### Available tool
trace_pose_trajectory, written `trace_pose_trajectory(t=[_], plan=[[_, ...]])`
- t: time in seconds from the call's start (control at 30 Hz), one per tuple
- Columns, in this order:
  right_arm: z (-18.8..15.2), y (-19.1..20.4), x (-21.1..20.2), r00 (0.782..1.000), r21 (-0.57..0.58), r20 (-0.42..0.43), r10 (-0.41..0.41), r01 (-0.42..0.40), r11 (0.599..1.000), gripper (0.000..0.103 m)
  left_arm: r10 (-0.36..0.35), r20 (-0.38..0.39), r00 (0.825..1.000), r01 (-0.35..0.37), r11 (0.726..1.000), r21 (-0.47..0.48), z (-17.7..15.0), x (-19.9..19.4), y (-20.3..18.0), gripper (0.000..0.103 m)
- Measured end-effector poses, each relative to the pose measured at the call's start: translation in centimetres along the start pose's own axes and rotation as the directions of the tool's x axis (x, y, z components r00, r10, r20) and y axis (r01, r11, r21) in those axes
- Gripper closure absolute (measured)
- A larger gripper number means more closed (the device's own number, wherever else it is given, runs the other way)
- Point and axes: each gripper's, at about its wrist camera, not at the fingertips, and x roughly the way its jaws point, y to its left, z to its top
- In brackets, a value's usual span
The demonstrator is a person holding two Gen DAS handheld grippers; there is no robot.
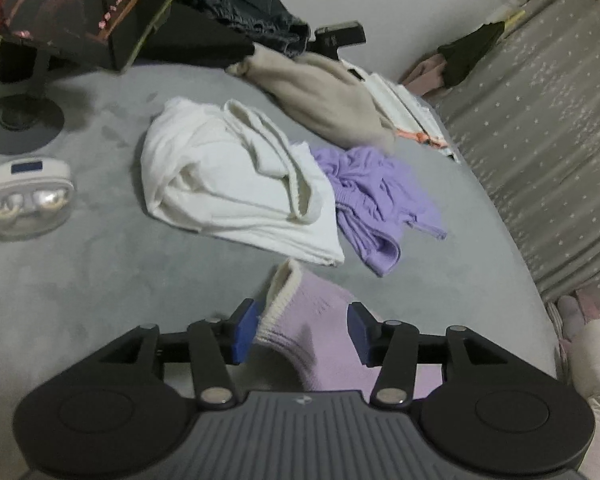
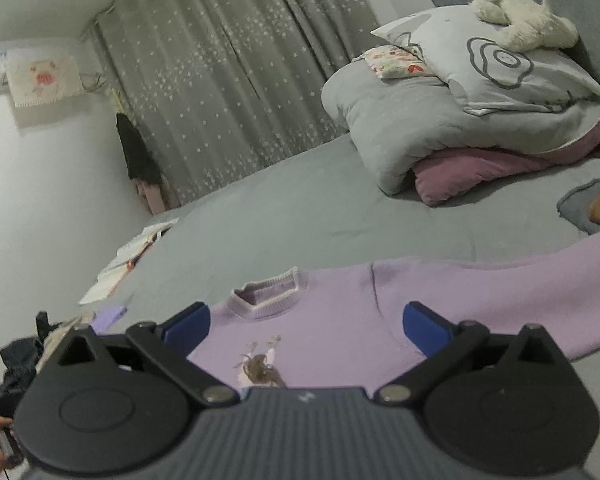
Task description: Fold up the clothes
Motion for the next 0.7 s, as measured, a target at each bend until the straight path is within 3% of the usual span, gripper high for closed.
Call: trace_pose_trajectory(t=[0.07,0.2,0.27,0.33,0.37,0.4,0.5,0.7], plan=[[-0.1,0.0,0.1,1.0,0.003,-0.003,-0.001,0.001,1.0,0.0,0.024,-0.05,0.998,-0.022,0.999,0.039,-0.5,1.0,-0.4,0.047],[0.0,0.2,0.1,1.0,0.001,-0.01,-0.004,0.004,1.0,0.0,0.052,-0.038,0.998,-0.046,0.988,0.146,-1.5,1.4,-2.0,0.034],[-0.2,0.4,0.2,1.0,-0.005,-0.016,-0.006,0.005,1.0,0.0,0.064,-0.03,0.997,-0.057,0.978,0.203,-2.4,1.6,-3.0,0.036],[-0.4,0.7,0.3,1.0,-0.015,-0.023,-0.01,0.01,1.0,0.0,0.088,-0.027,0.996,-0.077,0.96,0.27,-3.2,1.9,-4.2,0.058],[-0.4,0.7,0.3,1.0,-0.018,-0.026,-0.012,0.011,1.0,0.0,0.1,-0.026,0.995,-0.088,0.949,0.302,-3.6,2.1,-4.7,0.08],[-0.3,0.5,0.4,1.0,-0.021,-0.027,-0.011,0.011,1.0,0.0,0.121,-0.017,0.993,-0.108,0.936,0.336,-4.0,2.2,-5.3,0.087],[-0.4,0.7,0.2,1.0,-0.029,-0.025,-0.013,0.012,0.999,0.0,0.16,0.017,0.987,-0.154,0.906,0.394,-4.8,1.9,-6.7,0.097],[0.0,-0.1,-0.1,0.999,-0.034,-0.015,-0.03,0.029,0.999,0.0,0.197,0.066,0.978,-0.206,0.871,0.447,-5.1,1.5,-7.9,0.098]])
